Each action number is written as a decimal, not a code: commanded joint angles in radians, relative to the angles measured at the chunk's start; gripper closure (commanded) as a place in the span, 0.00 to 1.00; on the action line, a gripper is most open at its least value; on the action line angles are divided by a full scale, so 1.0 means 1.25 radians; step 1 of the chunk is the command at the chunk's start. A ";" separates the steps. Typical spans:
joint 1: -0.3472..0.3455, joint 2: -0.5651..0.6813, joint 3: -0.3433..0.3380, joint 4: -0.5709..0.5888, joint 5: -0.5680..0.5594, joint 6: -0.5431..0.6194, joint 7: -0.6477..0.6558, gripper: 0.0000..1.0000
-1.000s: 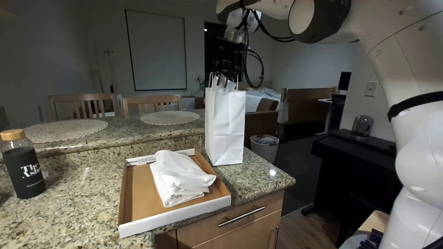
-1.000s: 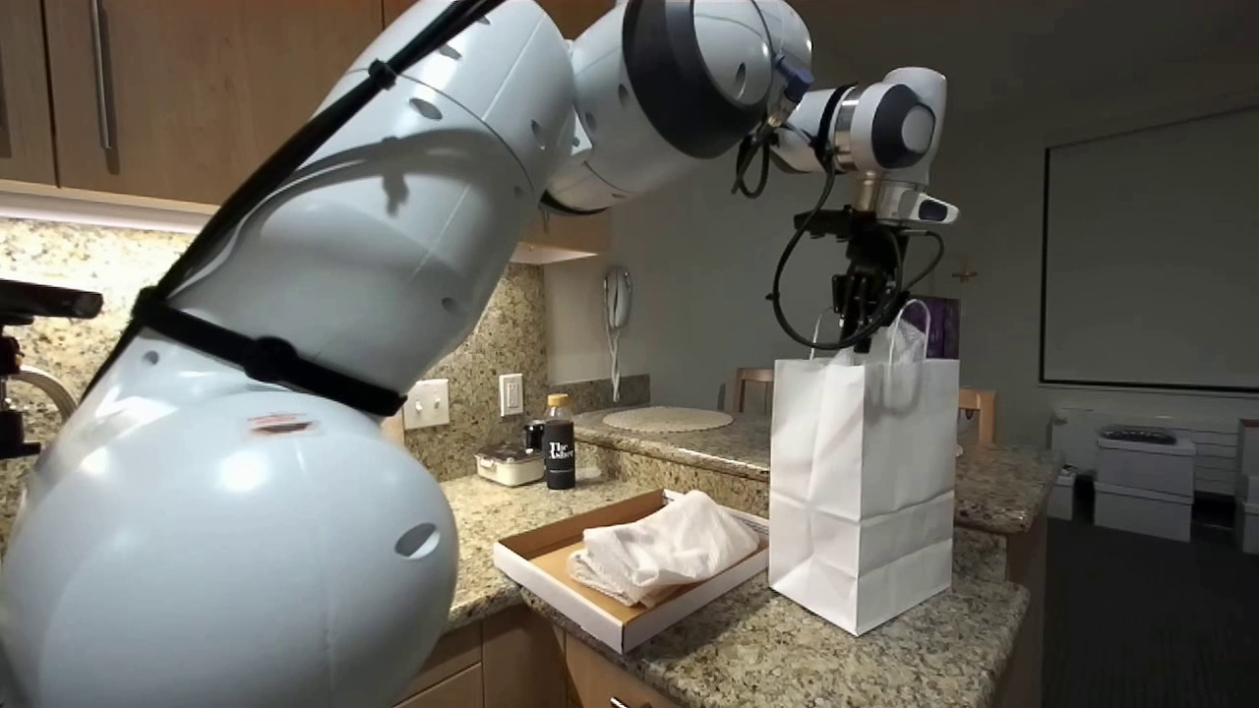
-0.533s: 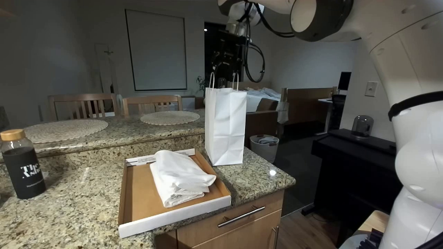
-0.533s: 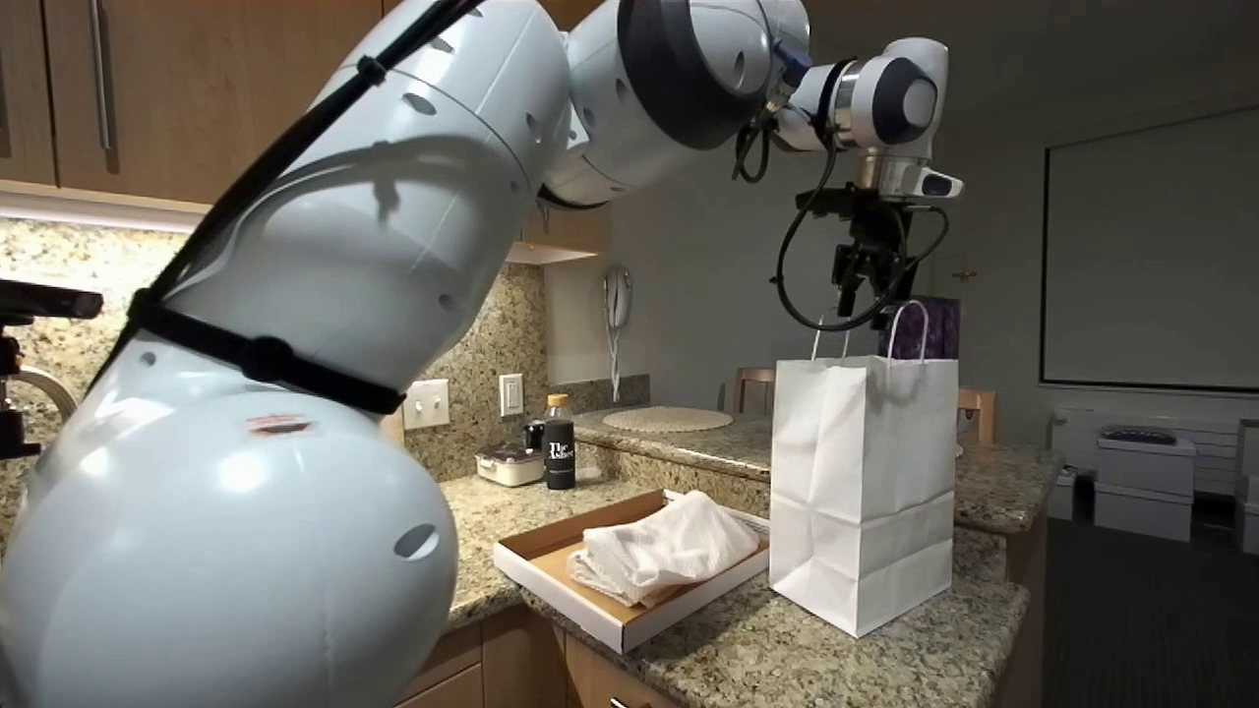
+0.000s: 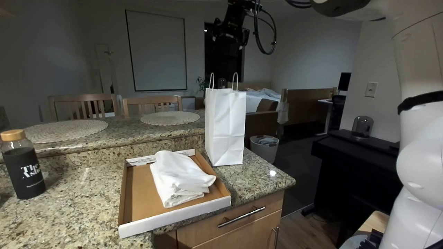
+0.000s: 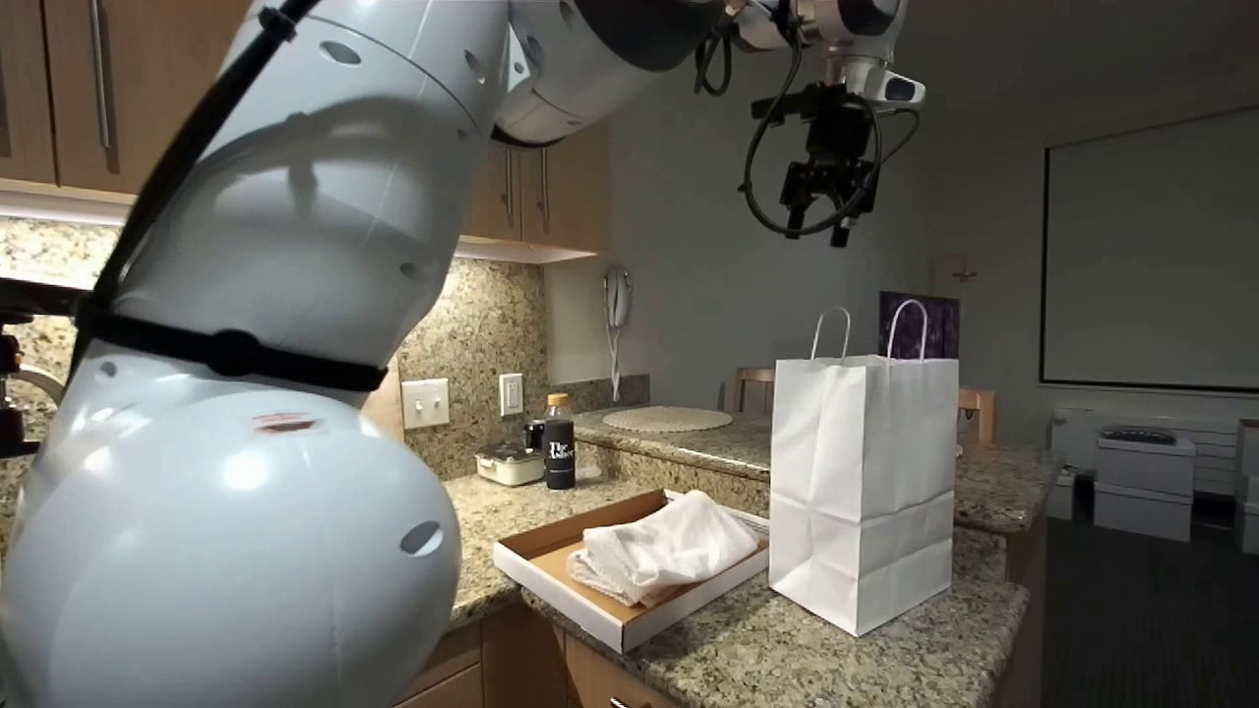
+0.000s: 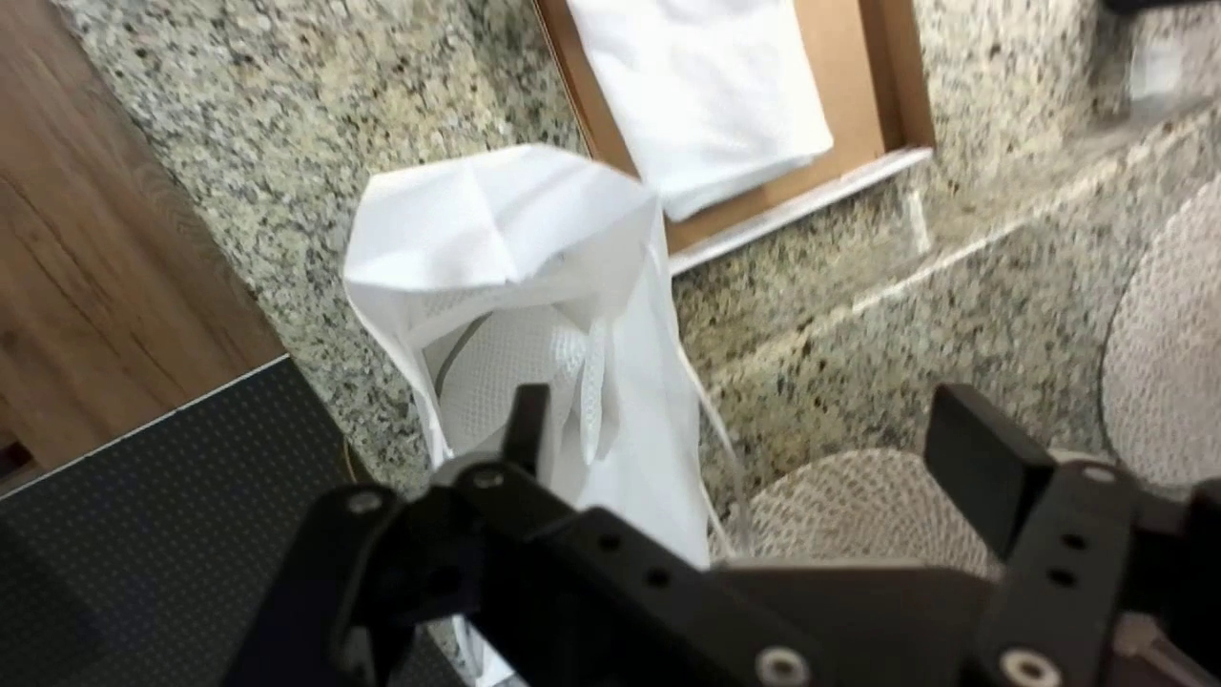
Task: Pick up one towel and put it in the white bag.
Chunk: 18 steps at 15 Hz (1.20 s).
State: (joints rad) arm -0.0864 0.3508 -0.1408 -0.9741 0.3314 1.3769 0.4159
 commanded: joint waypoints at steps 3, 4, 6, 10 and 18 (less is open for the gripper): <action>0.061 -0.109 0.029 -0.073 -0.083 -0.188 -0.093 0.00; 0.077 -0.122 0.033 -0.083 -0.115 -0.211 -0.111 0.00; 0.108 -0.149 0.041 -0.100 -0.184 -0.237 -0.143 0.00; 0.145 -0.245 0.062 -0.196 -0.248 -0.137 -0.250 0.00; 0.146 -0.298 0.058 -0.222 -0.205 -0.090 -0.332 0.00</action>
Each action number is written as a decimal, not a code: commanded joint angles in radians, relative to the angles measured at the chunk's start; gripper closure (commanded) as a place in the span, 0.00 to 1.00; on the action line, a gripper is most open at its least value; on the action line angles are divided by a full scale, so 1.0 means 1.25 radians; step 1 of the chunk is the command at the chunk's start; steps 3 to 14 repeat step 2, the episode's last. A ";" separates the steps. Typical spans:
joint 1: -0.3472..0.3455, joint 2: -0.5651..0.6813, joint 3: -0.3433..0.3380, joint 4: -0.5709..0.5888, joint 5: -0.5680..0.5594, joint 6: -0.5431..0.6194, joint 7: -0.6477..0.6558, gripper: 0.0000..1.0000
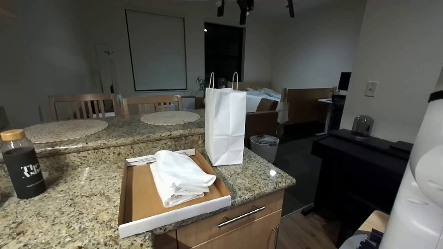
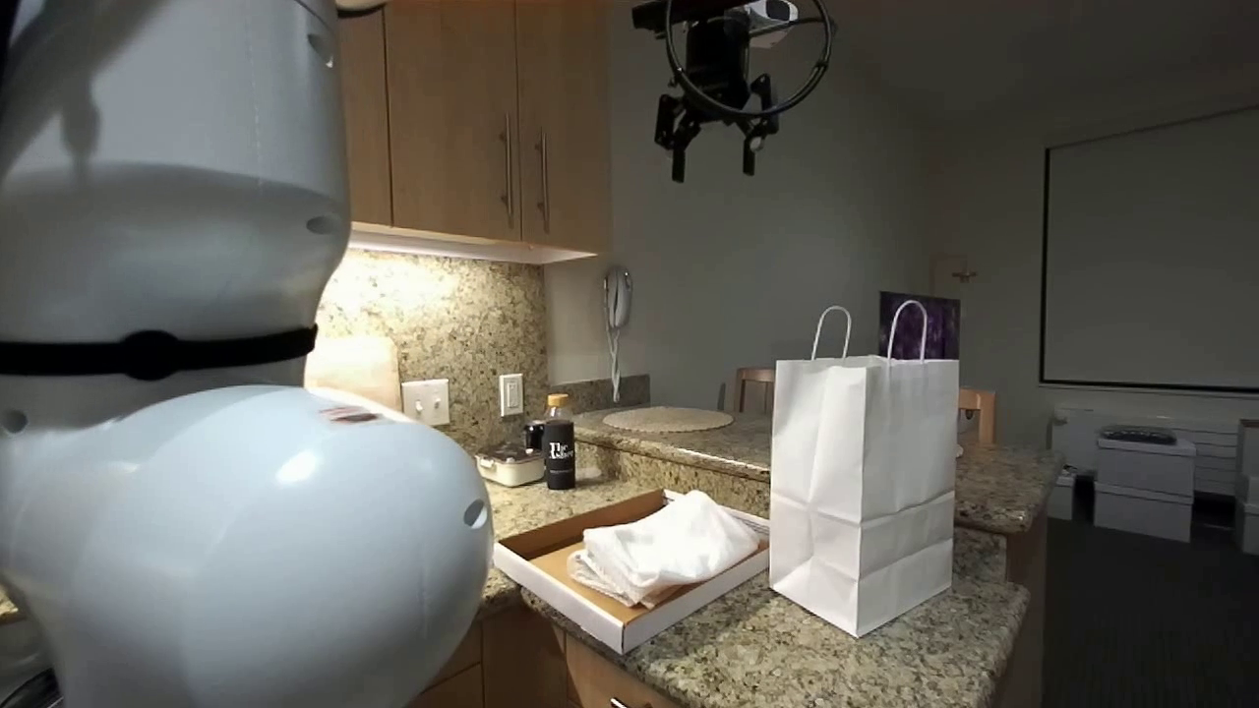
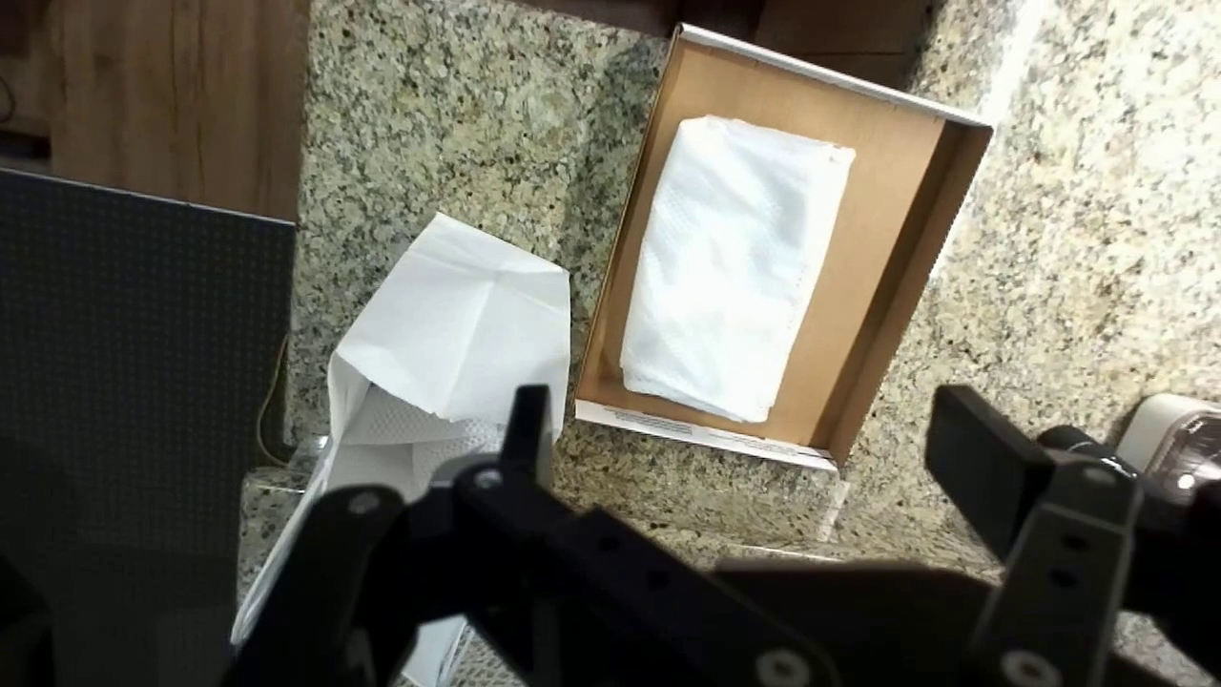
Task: Pick up one towel and put it in the white bag.
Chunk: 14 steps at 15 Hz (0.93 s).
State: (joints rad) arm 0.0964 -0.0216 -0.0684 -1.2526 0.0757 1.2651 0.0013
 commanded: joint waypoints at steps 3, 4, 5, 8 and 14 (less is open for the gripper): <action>0.000 -0.002 0.000 -0.007 0.000 0.002 0.000 0.00; 0.000 -0.002 0.000 -0.007 0.000 0.002 0.000 0.00; 0.000 -0.002 0.000 -0.007 0.000 0.002 0.000 0.00; 0.000 -0.002 0.000 -0.007 0.000 0.002 0.000 0.00; 0.000 -0.002 0.000 -0.007 0.000 0.002 0.000 0.00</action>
